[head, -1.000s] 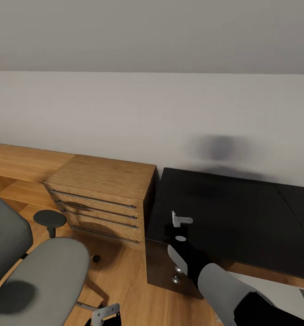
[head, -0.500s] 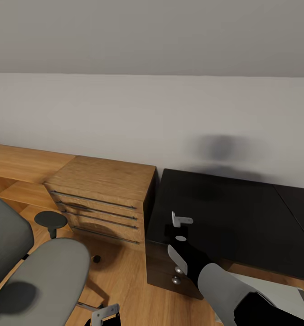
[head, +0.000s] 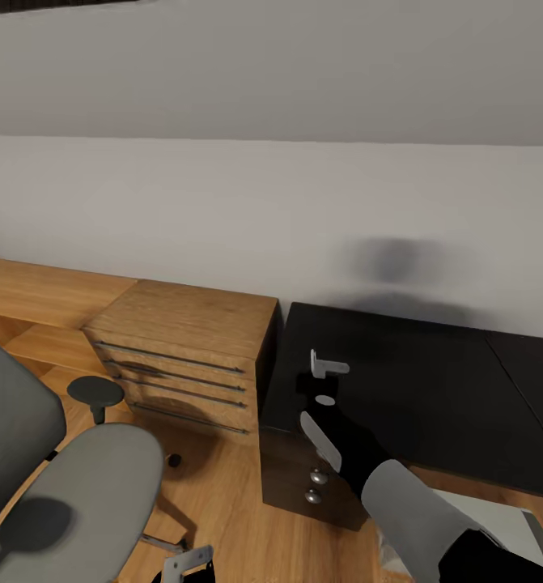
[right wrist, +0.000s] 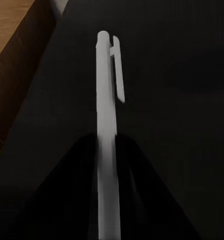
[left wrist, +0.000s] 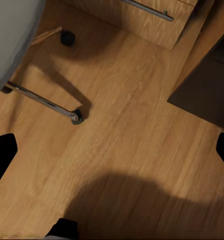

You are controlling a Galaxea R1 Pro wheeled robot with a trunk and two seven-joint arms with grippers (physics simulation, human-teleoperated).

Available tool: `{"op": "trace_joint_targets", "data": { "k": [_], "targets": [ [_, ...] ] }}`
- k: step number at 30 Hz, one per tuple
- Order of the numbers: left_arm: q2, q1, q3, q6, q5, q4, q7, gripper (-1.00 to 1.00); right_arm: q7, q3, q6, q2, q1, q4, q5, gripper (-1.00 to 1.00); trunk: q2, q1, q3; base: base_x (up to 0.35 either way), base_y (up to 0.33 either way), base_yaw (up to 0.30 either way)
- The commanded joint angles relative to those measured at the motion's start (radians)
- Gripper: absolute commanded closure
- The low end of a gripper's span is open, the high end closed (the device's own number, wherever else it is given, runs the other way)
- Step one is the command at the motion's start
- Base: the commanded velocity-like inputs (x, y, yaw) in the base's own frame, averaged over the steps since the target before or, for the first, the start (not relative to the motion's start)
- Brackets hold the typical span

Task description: In the bedroom, organize the workspace by keeping the computer under the desk, ensuring the monitor is on the desk, placing the keyboard on the desk next to the monitor, placing the mouse on the desk next to the keyboard, moving the folder from the swivel chair onto the desk next to the mouse, stacking the notebook on top of the folder with the pen on top of the notebook, and positioning the swivel chair next to the desk.

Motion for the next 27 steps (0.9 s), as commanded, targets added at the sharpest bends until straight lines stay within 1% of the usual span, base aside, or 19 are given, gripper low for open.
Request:
{"op": "trace_joint_targets", "data": {
  "k": [1, 2, 4, 5, 7, 8, 10, 11, 17, 21, 27],
  "targets": [
    [0.001, 0.0, -0.003, -0.001, 0.008, -0.001, 0.006, -1.0, -0.011, 0.004, 0.012, -0.007, 0.0, -0.018, -0.005, 1.0, 0.007, -0.004, 0.002, -0.277, -0.101, 0.0],
    [0.0, 0.0, -0.003, -0.001, 0.008, 0.005, 0.006, -1.0, -0.018, 0.005, 0.021, -0.021, 0.001, -0.05, -0.005, 1.0, 0.014, -0.008, 0.005, -0.286, -0.137, 0.0],
    [-0.001, 0.0, -0.003, -0.001, 0.008, 0.011, 0.007, -1.0, -0.022, 0.005, 0.027, -0.035, 0.003, -0.082, -0.005, 1.0, 0.028, -0.016, 0.012, -0.288, -0.164, 0.0],
    [-0.002, 0.0, -0.003, -0.001, 0.008, 0.017, 0.007, -1.0, -0.025, 0.006, 0.031, -0.047, 0.008, -0.118, -0.005, 1.0, 0.035, -0.02, 0.015, -0.288, -0.186, 0.0],
    [-0.002, 0.0, -0.003, 0.0, 0.008, 0.022, 0.007, -1.0, -0.027, 0.006, 0.034, -0.058, 0.018, -0.156, -0.005, 1.0, 0.049, -0.027, 0.021, -0.286, -0.199, 0.0],
    [-0.003, 0.0, 0.0, 0.0, 0.009, 0.029, 0.007, -1.0, -0.028, 0.006, 0.037, -0.07, 0.037, -0.204, -0.005, 1.0, 0.056, -0.031, 0.024, -0.182, -0.134, 0.0],
    [-0.003, 0.0, 0.002, 0.001, 0.009, 0.041, 0.006, -1.0, -0.029, 0.006, 0.041, -0.078, 0.052, -0.236, -0.005, 1.0, 0.07, -0.039, 0.031, -0.119, -0.088, 0.0],
    [-0.004, 0.0, 0.002, 0.001, 0.009, 0.046, 0.006, -1.0, -0.029, 0.006, 0.044, -0.08, 0.056, -0.243, -0.005, 1.0, 0.077, -0.043, 0.034, -0.074, -0.055, 0.0],
    [-0.005, 0.0, -0.002, 0.0, 0.008, 0.069, 0.006, -1.0, -0.03, 0.006, 0.059, -0.086, 0.066, -0.269, -0.006, 1.0, 0.077, -0.043, 0.034, -0.031, -0.023, 0.0],
    [-0.005, 0.0, -0.004, 0.0, 0.005, 0.073, 0.006, -1.0, -0.03, 0.006, 0.062, -0.086, 0.069, -0.298, -0.008, 1.0, 0.077, -0.043, 0.034, -0.006, -0.005, -0.001],
    [-0.005, 0.0, -0.001, -0.002, 0.007, 0.075, 0.005, -1.0, -0.032, 0.007, 0.063, -0.085, 0.071, -0.316, -0.008, 1.0, 0.077, -0.043, 0.033, -0.001, -0.001, -0.019]
  ]
}}
